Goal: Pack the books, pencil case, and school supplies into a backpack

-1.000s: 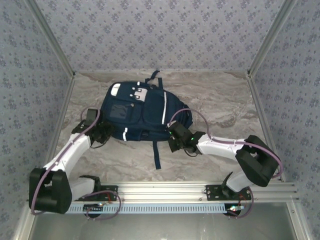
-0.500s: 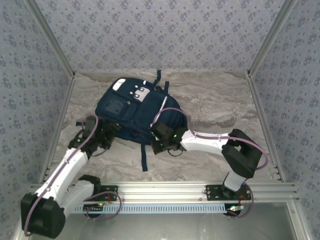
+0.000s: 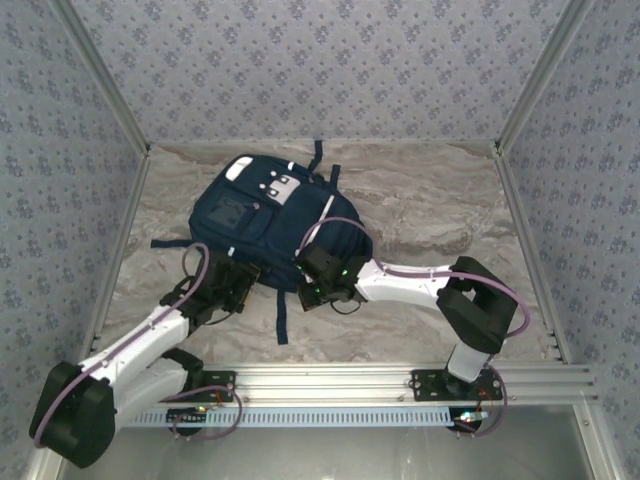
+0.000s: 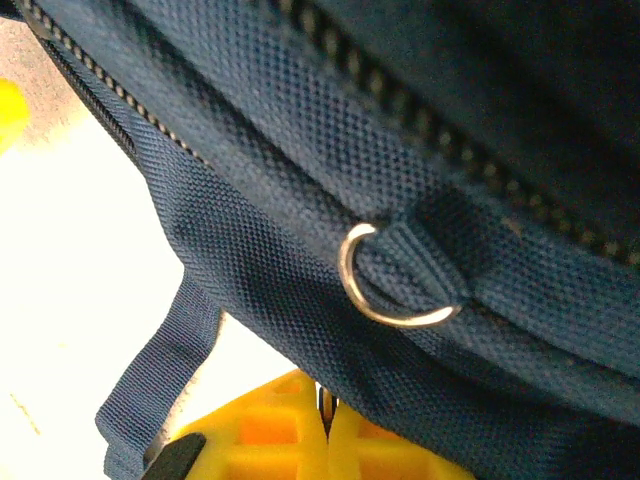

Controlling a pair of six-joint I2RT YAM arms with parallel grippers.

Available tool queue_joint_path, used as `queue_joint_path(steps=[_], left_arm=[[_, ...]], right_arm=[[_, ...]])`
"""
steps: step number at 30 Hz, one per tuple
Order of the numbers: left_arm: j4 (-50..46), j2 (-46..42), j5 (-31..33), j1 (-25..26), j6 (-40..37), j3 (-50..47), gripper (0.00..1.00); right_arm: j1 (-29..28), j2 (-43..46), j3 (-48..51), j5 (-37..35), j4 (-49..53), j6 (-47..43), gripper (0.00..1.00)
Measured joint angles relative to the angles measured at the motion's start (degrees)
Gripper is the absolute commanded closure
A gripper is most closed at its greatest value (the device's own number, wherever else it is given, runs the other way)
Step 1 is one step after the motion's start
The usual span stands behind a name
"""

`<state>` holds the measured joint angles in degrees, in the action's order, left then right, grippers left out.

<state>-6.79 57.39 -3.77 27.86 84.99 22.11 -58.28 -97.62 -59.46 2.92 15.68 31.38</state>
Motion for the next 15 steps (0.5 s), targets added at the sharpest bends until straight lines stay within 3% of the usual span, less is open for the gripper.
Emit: queue_joint_path(steps=[7, 13, 15], left_arm=[[5.73, 6.23, 1.64, 0.44, -1.07, 0.28, 0.64], [3.98, 7.45, 3.21, 0.24, -5.27, 3.52, 0.80], [3.56, 7.45, 3.45, -0.17, -6.32, 3.63, 0.81]], right_arm=[[0.00, -0.31, 0.00, 1.79, -0.94, 1.22, 1.00], [0.00, -0.42, 0.00, 2.32, -1.05, 1.46, 1.00], [0.02, -0.42, 0.00, 2.25, -0.87, 1.44, 1.00]])
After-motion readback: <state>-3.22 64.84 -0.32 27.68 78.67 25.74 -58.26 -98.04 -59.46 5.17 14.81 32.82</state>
